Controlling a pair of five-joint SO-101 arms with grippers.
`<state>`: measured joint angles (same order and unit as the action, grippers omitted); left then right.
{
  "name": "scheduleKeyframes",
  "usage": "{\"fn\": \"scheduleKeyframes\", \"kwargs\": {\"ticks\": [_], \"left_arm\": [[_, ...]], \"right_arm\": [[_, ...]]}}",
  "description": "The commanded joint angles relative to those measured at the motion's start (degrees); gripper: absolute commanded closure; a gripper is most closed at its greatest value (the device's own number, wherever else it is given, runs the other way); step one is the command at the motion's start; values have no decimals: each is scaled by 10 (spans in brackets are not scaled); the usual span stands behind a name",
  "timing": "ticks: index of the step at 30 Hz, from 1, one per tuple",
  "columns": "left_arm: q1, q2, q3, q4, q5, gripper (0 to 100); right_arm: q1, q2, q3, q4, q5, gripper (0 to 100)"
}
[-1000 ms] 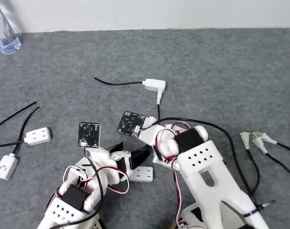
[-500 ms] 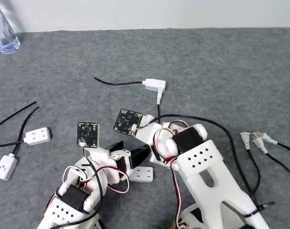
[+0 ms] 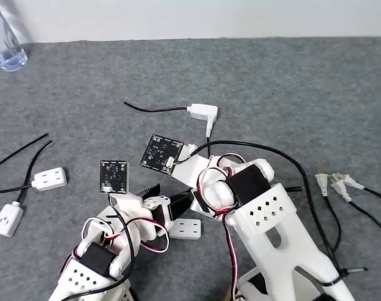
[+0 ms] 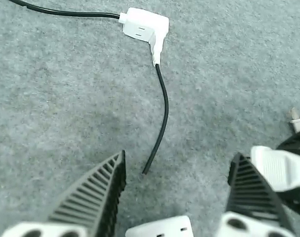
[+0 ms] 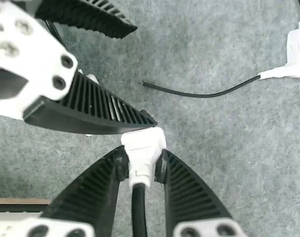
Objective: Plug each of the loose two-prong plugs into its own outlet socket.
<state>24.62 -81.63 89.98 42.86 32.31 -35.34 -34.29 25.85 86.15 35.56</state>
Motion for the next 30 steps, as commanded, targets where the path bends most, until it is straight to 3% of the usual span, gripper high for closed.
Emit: {"fn": "scheduleKeyframes", "kwargs": {"ticks": [1, 14, 30], "left_arm": [[7, -4, -2, -13, -3, 682], [6, -4, -2, -12, -3, 682], [-11, -4, -4, 1, -3, 682]], "right_arm": [[-25, -20, -40, 0, -8, 991], [-21, -14, -39, -7, 18, 991], [52, -14, -38, 10, 43, 991]]}}
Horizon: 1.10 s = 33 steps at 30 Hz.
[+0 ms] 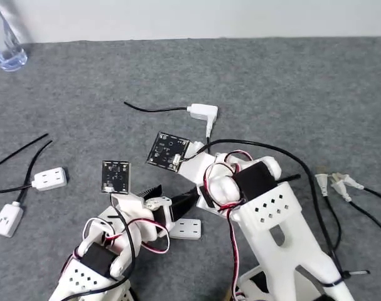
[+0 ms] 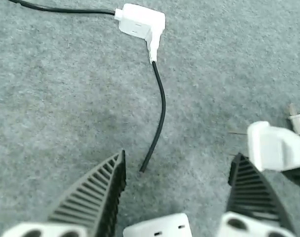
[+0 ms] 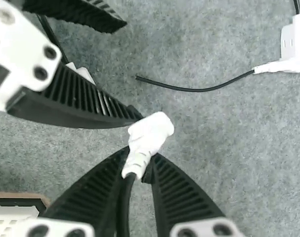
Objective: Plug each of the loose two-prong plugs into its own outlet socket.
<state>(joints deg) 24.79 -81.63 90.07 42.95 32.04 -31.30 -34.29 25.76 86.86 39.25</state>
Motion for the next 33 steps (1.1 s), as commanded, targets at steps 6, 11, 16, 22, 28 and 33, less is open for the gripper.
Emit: {"fn": "scheduleKeyframes", "kwargs": {"ticks": [6, 11, 16, 22, 28, 33], "left_arm": [[-54, -4, -7, -2, 0, 682], [-56, -4, -7, -1, 0, 682], [-55, -4, -4, 1, 0, 682], [-55, -4, -3, 1, 0, 682], [-53, -4, -2, 2, 0, 682], [-52, -4, 8, -2, 0, 682]], "right_arm": [[22, -14, -37, 4, 15, 991], [23, -18, -21, 16, 18, 991], [103, -20, 76, -17, 82, 991], [251, -16, 203, -134, 203, 991], [371, -14, 284, -238, 309, 991], [442, -14, 290, -293, 353, 991]]}}
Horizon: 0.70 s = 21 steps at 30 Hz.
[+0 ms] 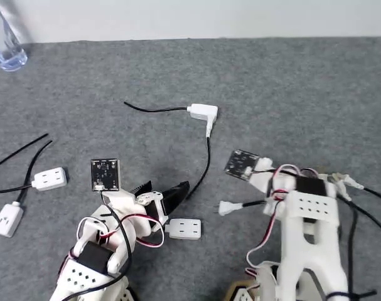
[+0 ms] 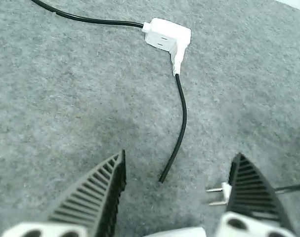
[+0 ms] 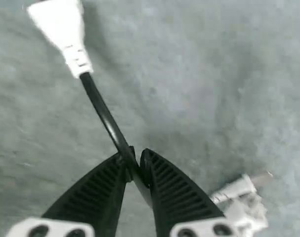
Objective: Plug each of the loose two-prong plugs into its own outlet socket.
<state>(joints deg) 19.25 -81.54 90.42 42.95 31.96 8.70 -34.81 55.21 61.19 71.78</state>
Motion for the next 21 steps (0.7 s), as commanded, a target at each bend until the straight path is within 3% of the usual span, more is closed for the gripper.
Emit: {"fn": "scheduleKeyframes", "kwargs": {"ticks": [1, 4, 9, 16, 21], "left_arm": [[4, -4, 6, -2, 1, 682], [4, -4, 6, -2, 1, 682], [4, -4, 6, -3, 1, 682], [4, -4, 6, -3, 1, 682], [4, -4, 7, -2, 1, 682]], "right_arm": [[53, -8, -4, -47, 36, 991], [82, -8, -3, -48, 50, 965], [87, -8, 35, -24, 84, 704], [-19, -14, 68, 5, 119, 767], [-109, -8, 68, 9, 55, 731]]}}
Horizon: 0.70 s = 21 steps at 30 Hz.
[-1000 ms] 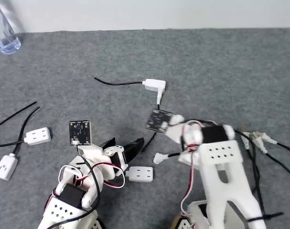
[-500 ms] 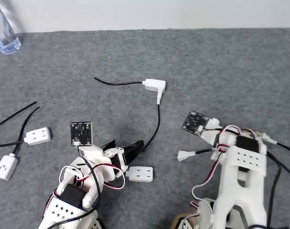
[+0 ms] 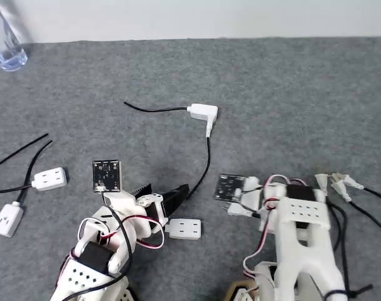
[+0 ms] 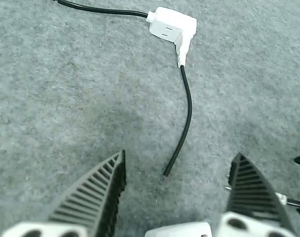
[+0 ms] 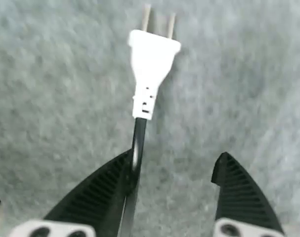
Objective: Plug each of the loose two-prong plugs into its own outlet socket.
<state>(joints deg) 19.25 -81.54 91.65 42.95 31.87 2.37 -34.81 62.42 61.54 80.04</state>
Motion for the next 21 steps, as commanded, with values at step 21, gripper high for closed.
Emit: {"fn": "scheduleKeyframes", "kwargs": {"ticks": [21], "left_arm": [[4, -4, 15, -33, 2, 681]], "right_arm": [[4, -8, -36, 119, 36, 656]]}}
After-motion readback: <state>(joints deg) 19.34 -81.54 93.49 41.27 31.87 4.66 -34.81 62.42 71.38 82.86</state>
